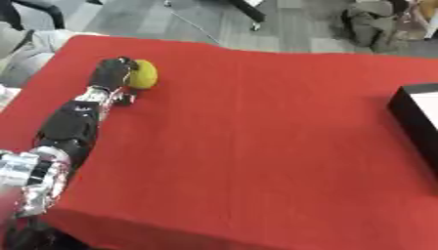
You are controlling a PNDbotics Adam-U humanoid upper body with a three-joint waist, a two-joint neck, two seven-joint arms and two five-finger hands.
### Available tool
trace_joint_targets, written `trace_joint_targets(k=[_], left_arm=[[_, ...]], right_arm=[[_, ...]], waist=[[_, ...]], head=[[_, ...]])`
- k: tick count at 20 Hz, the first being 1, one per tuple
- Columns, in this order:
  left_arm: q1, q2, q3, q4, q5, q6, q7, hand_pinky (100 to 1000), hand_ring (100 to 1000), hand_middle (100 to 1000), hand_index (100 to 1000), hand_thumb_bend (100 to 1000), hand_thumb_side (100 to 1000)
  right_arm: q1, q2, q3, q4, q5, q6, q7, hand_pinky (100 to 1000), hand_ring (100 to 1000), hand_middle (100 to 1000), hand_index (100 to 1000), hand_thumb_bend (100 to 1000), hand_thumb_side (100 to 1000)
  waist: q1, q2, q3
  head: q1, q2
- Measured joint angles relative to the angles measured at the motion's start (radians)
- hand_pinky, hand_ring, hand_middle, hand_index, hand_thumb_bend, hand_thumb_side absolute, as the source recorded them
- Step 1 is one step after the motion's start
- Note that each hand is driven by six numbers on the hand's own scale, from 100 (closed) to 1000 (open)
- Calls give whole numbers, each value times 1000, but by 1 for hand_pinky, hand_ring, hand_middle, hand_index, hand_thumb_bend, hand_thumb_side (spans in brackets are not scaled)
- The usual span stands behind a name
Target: Pick up the objects with one hand, pass them to the other hand, and then place them into the box on the other side of the table.
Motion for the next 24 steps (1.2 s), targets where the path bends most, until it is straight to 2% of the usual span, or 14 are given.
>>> trace_joint_targets(k=[1,2,6,11,15,19,22,23,24], left_arm=[[3,-1,1,-4,14,3,17,560,382,374,549,100,100],[6,-2,3,-8,31,4,36,544,361,342,511,100,100],[7,-10,17,-60,110,-24,79,552,374,335,500,100,116],[7,-10,22,-218,228,-149,-23,560,368,330,501,100,125],[26,-8,-1,-373,416,-289,-192,571,366,330,507,100,149],[66,-8,-68,-525,718,-414,-445,580,367,333,513,100,160],[86,-8,-125,-613,941,-462,-644,582,366,331,513,100,168],[90,-8,-140,-635,1011,-465,-707,587,367,331,515,100,176],[94,-10,-156,-660,1079,-462,-770,587,365,330,514,100,183]], right_arm=[[3,2,0,0,-3,1,-3,917,894,889,933,162,481],[6,5,0,0,-5,2,-5,914,891,888,933,154,484],[7,8,4,-2,-15,2,-15,910,884,882,928,139,482],[7,18,37,-41,-27,-27,-25,900,862,867,910,146,455],[2,34,85,-100,-49,-78,-37,883,822,856,898,166,444],[-31,61,146,-161,-86,-142,-46,879,815,858,898,196,463],[-54,92,186,-181,-108,-189,-53,881,821,864,897,229,480],[-60,104,198,-184,-112,-205,-56,891,836,875,893,228,518],[-70,116,211,-185,-114,-223,-59,897,845,883,891,231,518]], waist=[[-3,0,0],[-4,0,0],[-3,1,2],[3,-1,17],[8,-6,37],[10,-7,50],[13,-8,51],[14,-8,52],[15,-9,52]], head=[[1,0],[1,0],[-3,0],[-38,0],[-78,0],[-124,0],[-160,0],[-170,0],[-181,0]])
